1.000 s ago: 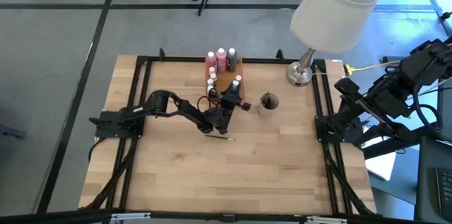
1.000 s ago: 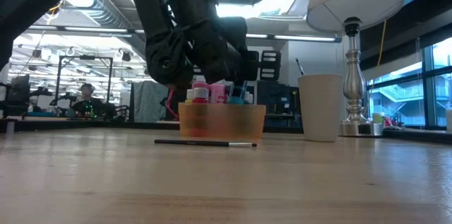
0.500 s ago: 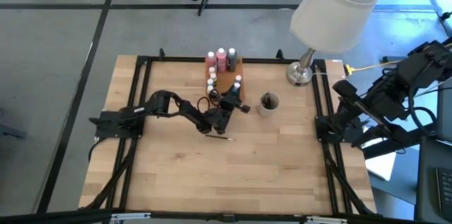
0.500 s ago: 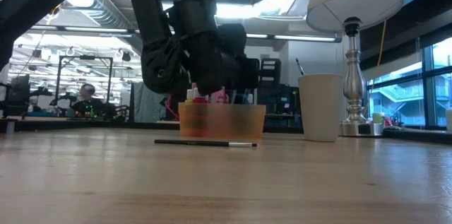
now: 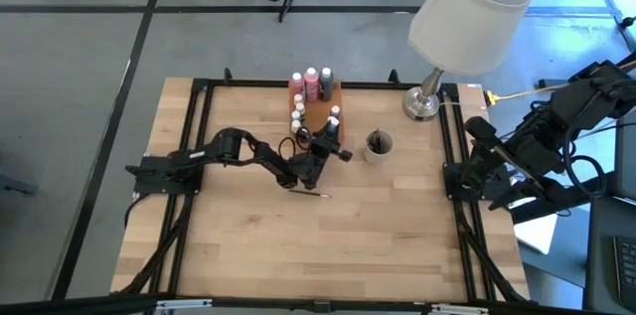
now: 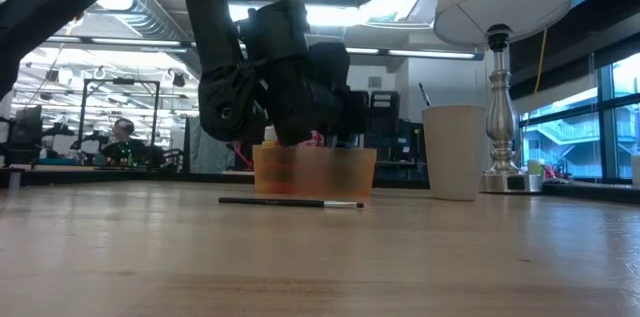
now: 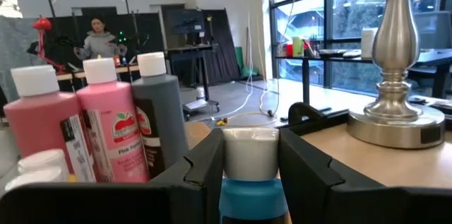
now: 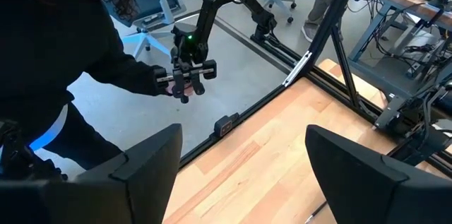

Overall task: Pick & Place Paint Supplies
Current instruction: Put the blue paint bottle into the orange bin

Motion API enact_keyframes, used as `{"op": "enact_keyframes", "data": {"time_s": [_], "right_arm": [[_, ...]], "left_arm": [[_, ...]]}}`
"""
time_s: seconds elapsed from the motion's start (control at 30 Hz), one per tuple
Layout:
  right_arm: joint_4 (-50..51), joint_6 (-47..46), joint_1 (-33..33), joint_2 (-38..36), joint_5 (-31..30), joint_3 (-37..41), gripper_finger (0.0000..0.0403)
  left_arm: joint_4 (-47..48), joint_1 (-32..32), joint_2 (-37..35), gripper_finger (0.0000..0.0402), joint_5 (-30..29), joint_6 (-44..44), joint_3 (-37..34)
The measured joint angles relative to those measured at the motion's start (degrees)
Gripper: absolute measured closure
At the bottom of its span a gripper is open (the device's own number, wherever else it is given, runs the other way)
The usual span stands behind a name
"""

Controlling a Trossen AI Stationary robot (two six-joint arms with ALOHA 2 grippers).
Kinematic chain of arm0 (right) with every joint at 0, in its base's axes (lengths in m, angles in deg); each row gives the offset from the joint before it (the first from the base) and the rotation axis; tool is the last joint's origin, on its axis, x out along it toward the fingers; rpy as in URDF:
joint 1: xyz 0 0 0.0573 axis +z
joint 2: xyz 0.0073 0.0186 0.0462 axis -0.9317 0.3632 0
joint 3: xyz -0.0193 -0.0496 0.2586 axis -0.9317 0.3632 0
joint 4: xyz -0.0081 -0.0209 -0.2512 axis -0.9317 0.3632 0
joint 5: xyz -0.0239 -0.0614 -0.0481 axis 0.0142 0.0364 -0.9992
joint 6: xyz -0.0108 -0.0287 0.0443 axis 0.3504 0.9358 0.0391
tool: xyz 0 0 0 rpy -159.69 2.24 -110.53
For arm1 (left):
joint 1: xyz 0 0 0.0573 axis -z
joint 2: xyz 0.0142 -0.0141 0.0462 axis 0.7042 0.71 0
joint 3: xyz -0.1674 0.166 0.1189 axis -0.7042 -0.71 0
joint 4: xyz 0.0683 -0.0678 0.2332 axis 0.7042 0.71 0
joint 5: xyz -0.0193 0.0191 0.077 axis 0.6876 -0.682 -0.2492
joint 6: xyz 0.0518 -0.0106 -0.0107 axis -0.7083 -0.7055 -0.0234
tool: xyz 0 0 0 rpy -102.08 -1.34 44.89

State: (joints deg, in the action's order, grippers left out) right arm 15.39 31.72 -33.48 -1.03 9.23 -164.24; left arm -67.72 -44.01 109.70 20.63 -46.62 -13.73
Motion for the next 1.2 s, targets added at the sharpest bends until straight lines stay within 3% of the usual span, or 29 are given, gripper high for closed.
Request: {"op": "enact_keyframes", "data": {"time_s": [0.63, 1.2], "right_arm": [[0.22, 0.13, 0.0, 1.07, -0.06, 0.0, 0.0098], [0.35, 0.07, 0.02, 1.55, 0.14, 0.0, 0.0098]], "left_arm": [[0.01, 0.66, 0.33, 0.0276, 4.74, 2.02, 0.0], [7.03, 0.2, 0.37, 0.0274, 6.71, 9.11, 0.02]]}}
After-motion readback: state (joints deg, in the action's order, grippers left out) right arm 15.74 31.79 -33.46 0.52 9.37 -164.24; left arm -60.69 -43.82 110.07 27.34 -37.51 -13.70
